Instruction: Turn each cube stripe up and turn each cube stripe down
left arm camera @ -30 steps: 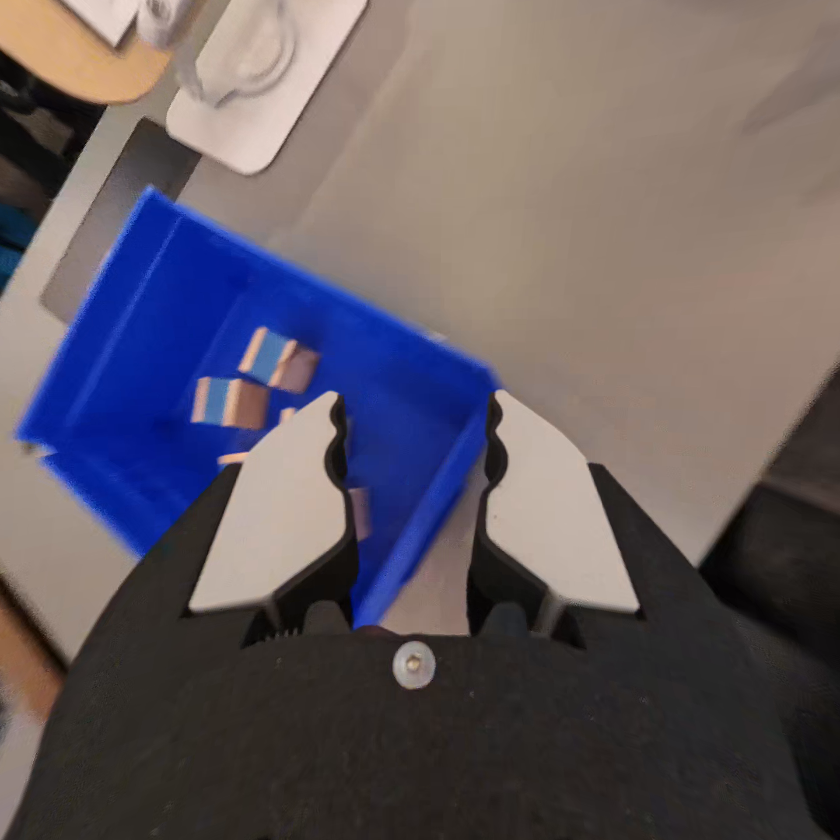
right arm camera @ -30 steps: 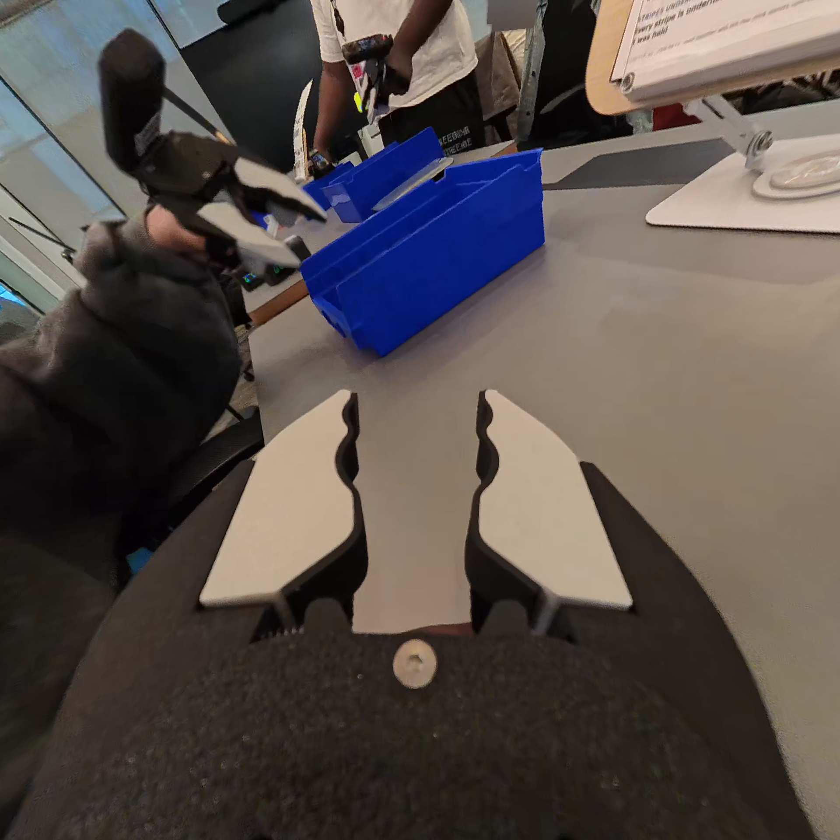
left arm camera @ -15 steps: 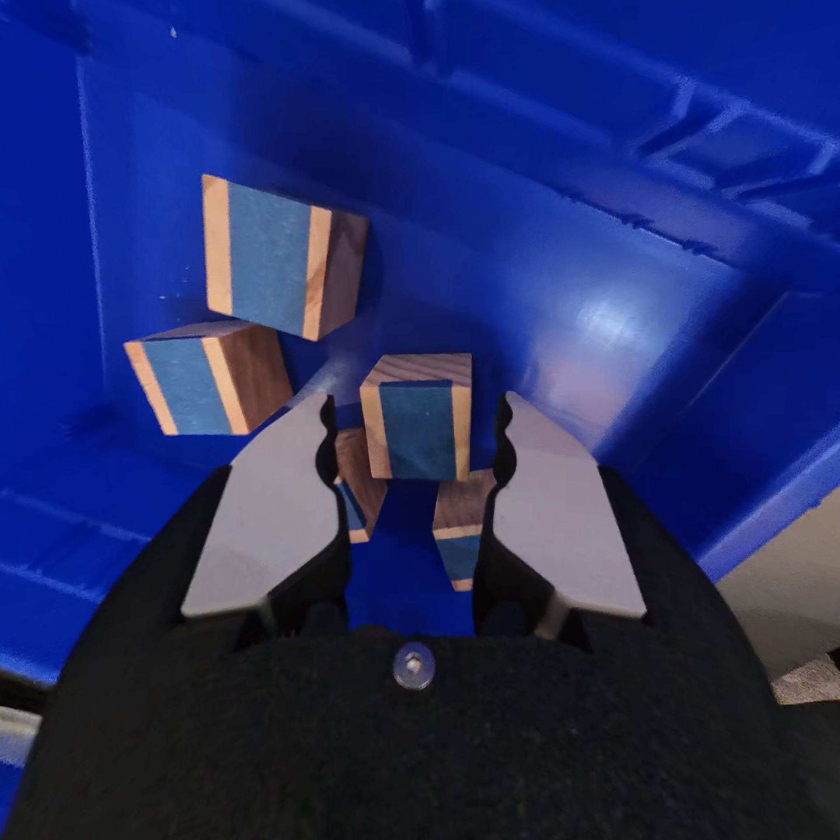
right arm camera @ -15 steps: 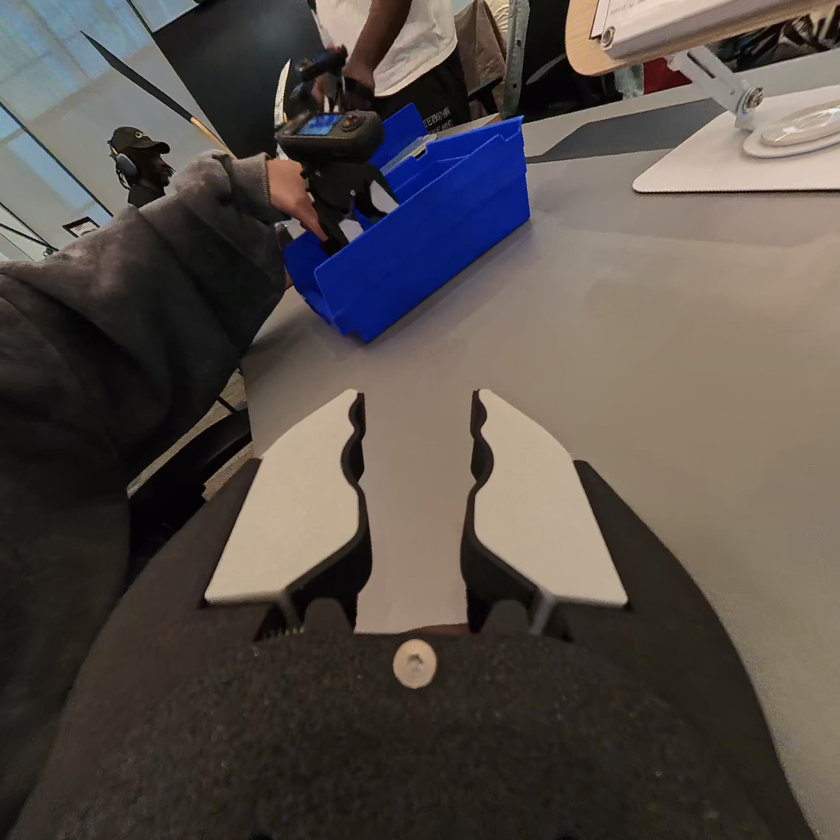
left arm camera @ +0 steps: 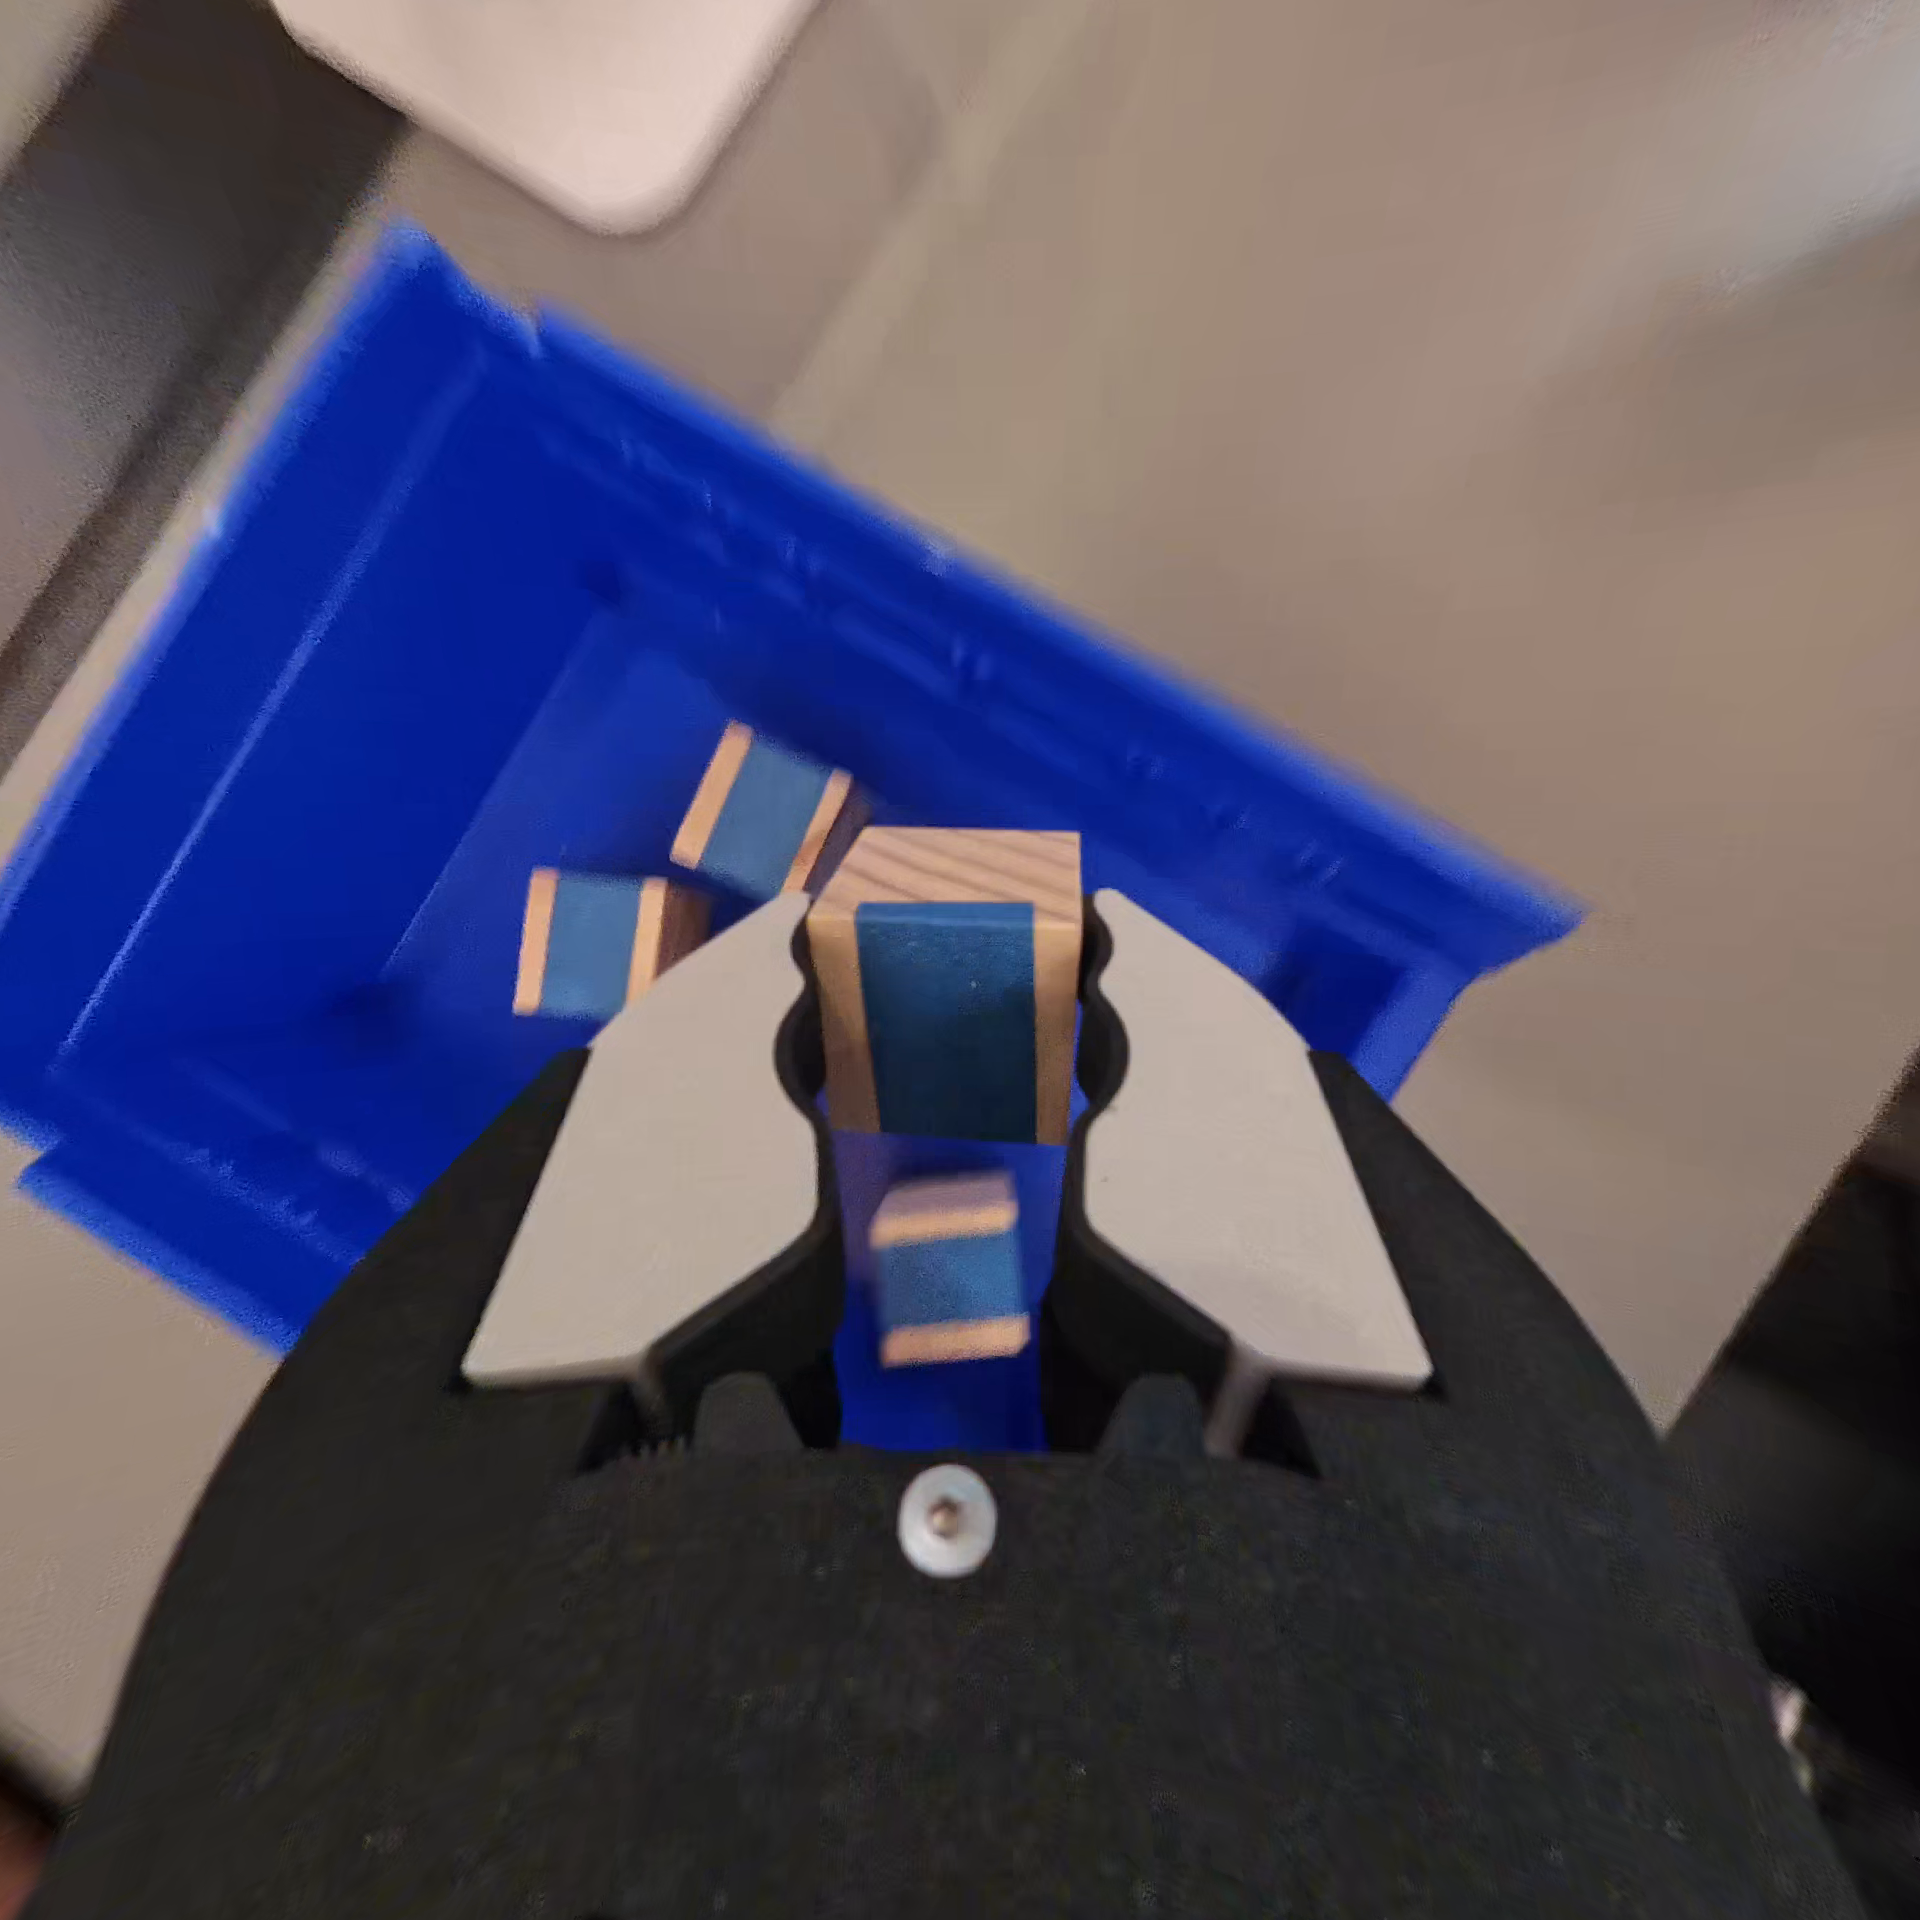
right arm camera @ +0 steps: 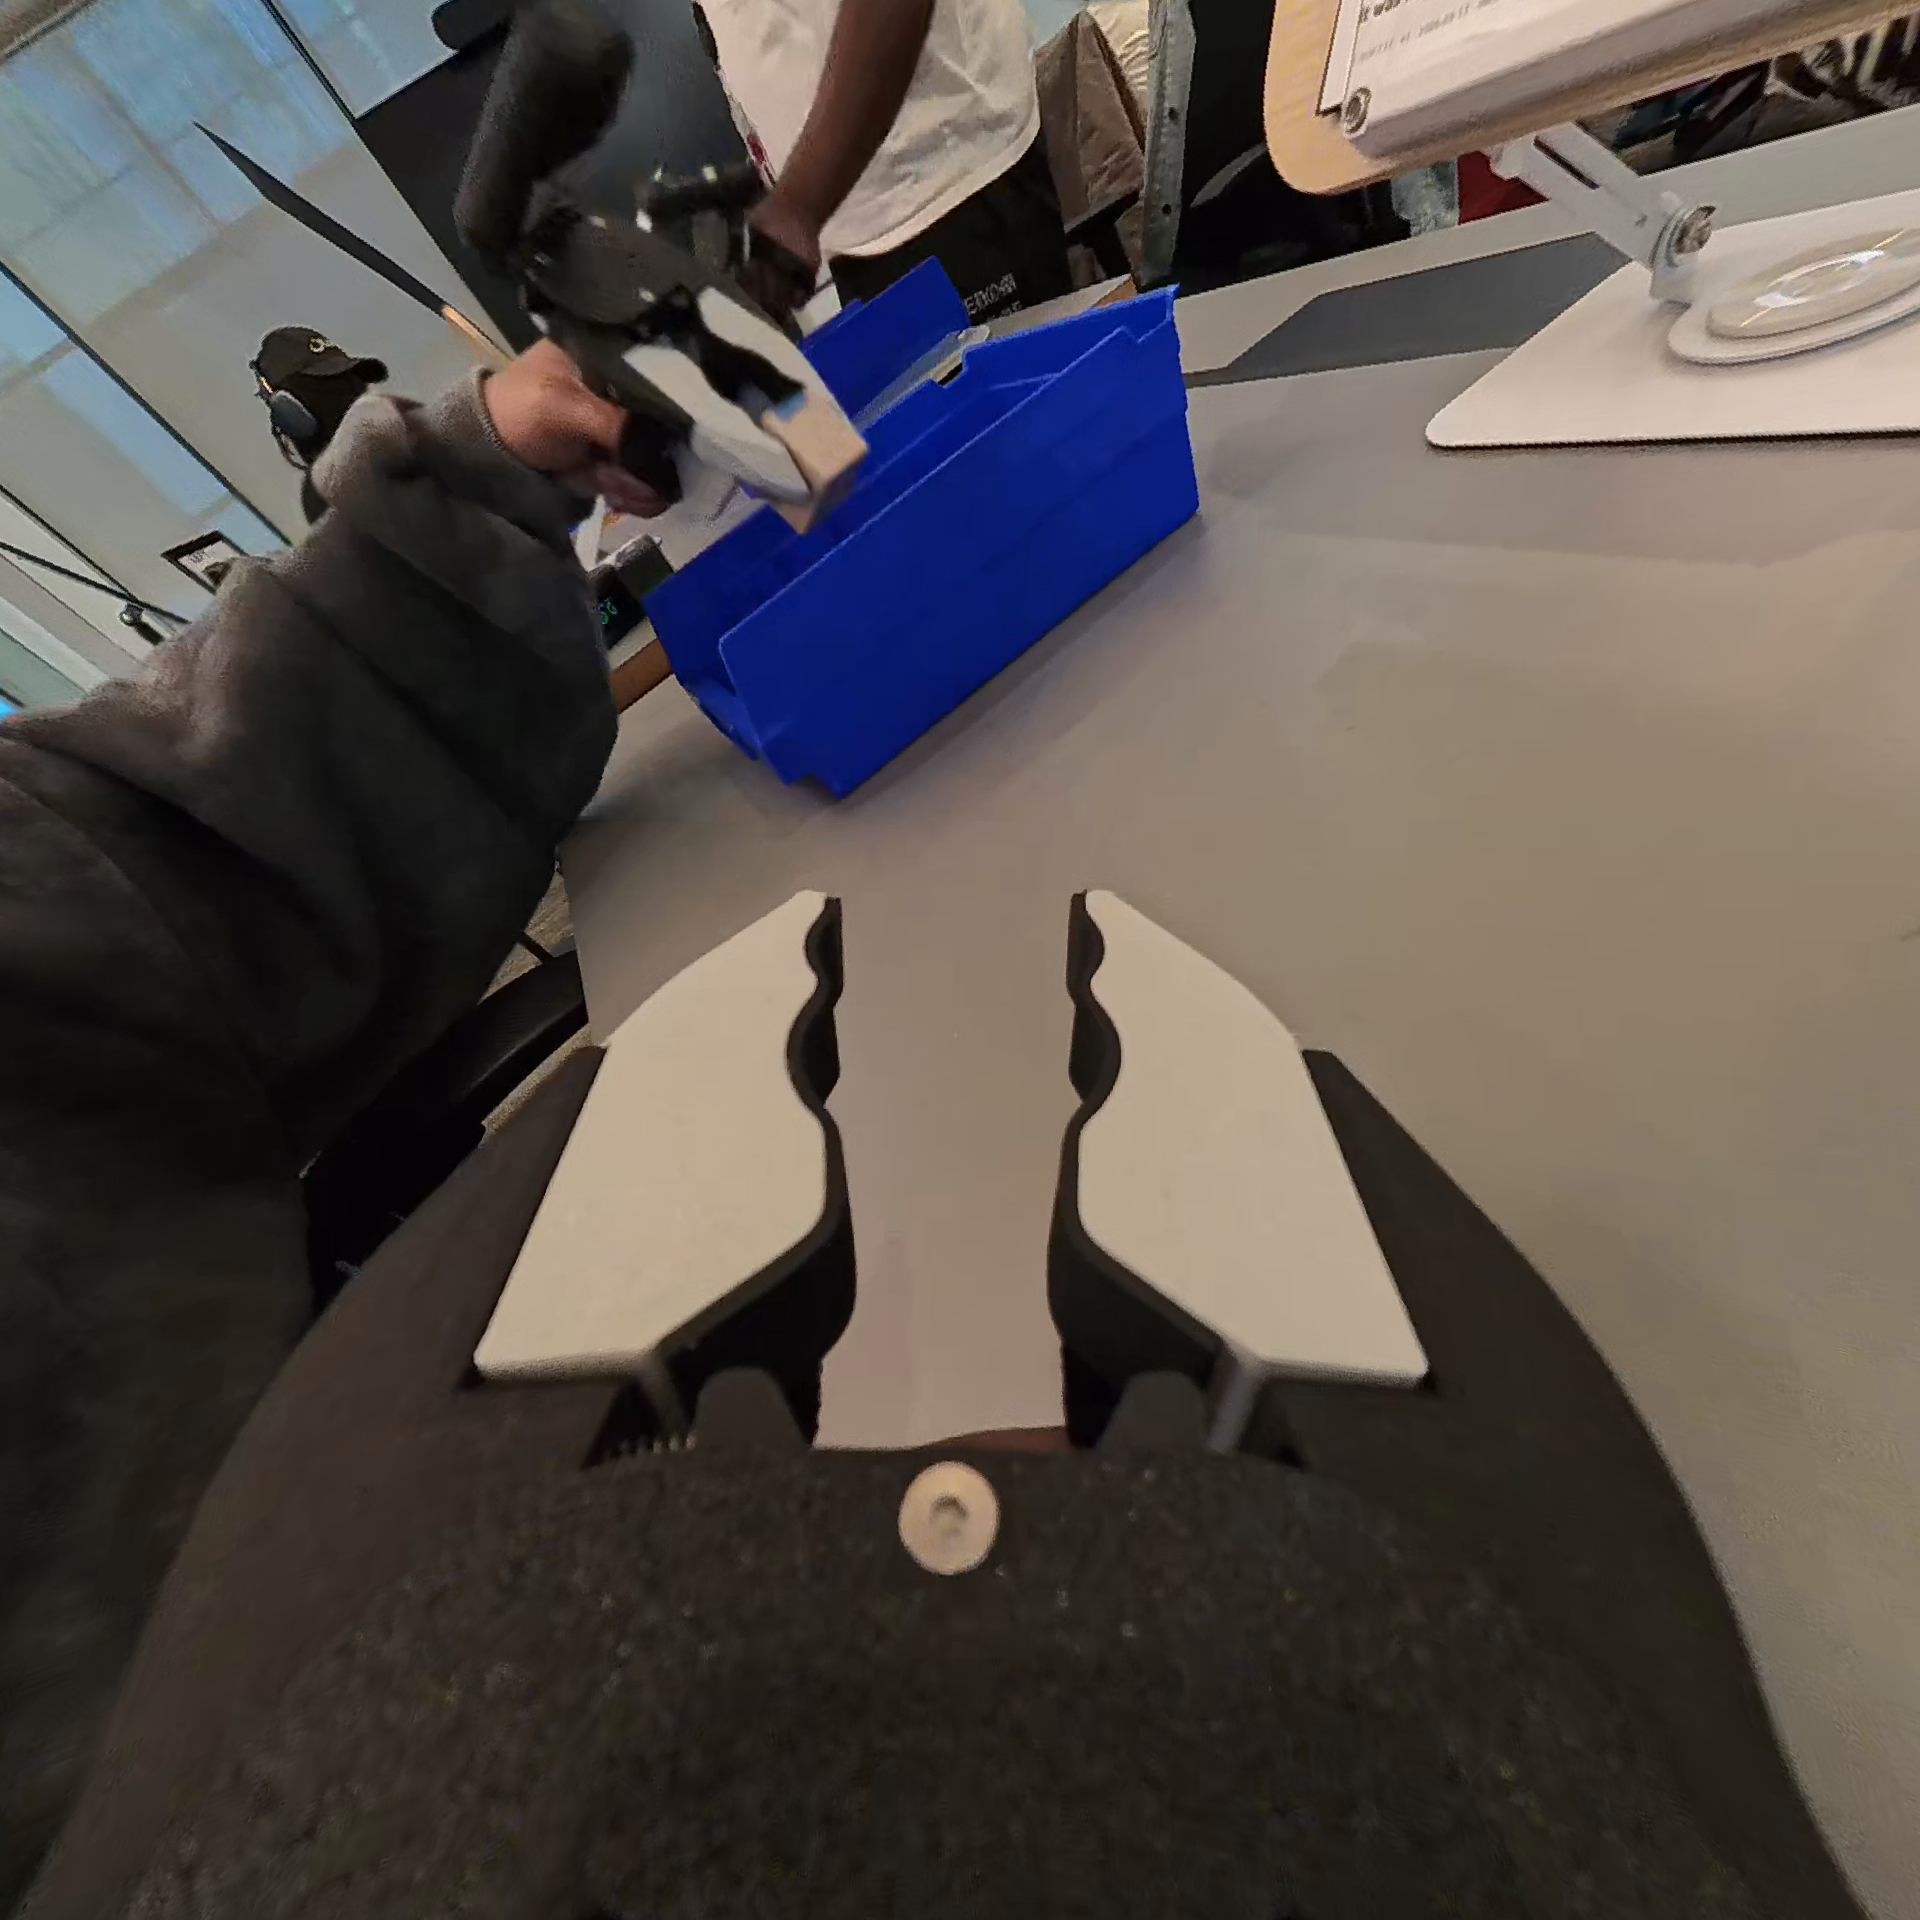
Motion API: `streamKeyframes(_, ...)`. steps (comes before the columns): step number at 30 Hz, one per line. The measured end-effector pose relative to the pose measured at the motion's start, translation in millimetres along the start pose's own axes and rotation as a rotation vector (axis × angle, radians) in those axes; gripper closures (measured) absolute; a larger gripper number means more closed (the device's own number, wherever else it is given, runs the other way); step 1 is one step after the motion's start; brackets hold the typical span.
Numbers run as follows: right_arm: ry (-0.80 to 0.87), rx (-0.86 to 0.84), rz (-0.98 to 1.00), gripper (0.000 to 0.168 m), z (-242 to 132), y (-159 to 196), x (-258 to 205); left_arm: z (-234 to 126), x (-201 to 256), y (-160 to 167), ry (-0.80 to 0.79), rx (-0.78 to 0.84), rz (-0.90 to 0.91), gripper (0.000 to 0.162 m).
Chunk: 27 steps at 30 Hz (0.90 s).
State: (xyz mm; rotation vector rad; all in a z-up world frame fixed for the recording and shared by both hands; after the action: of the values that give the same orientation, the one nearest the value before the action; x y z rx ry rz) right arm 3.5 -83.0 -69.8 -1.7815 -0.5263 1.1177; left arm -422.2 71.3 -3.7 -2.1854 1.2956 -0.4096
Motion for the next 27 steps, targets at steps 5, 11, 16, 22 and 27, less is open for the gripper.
streamKeyframes(5,-0.032,0.018,0.098,0.125,4,2,11,3,51,-52,0.184,0.391,-0.144,0.117)
streamKeyframes(11,-0.111,0.022,0.156,0.112,20,-15,17,41,133,-110,0.508,0.723,-0.351,0.117)
streamKeyframes(16,-0.279,0.048,0.091,0.098,47,-43,1,74,176,-125,0.648,0.818,-0.431,0.117)
streamKeyframes(22,-0.317,0.011,0.057,0.098,72,-41,-12,93,182,-120,0.671,0.805,-0.427,0.117)
streamKeyframes(27,-0.327,0.042,0.106,0.106,78,-38,-10,105,190,-117,0.665,0.76,-0.361,0.118)
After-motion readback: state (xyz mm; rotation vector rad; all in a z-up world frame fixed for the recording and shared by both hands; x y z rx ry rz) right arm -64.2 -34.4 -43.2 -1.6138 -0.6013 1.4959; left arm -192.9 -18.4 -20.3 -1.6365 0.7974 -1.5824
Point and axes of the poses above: each gripper's, where its closed fingertips meet, z out along the fingers, y out of its underside, x = y × z across the jaws, the point moved 8 cm from there along -z, back along the fingers, and after that the axes turned 2 degrees about x, right-handed, at the moved point
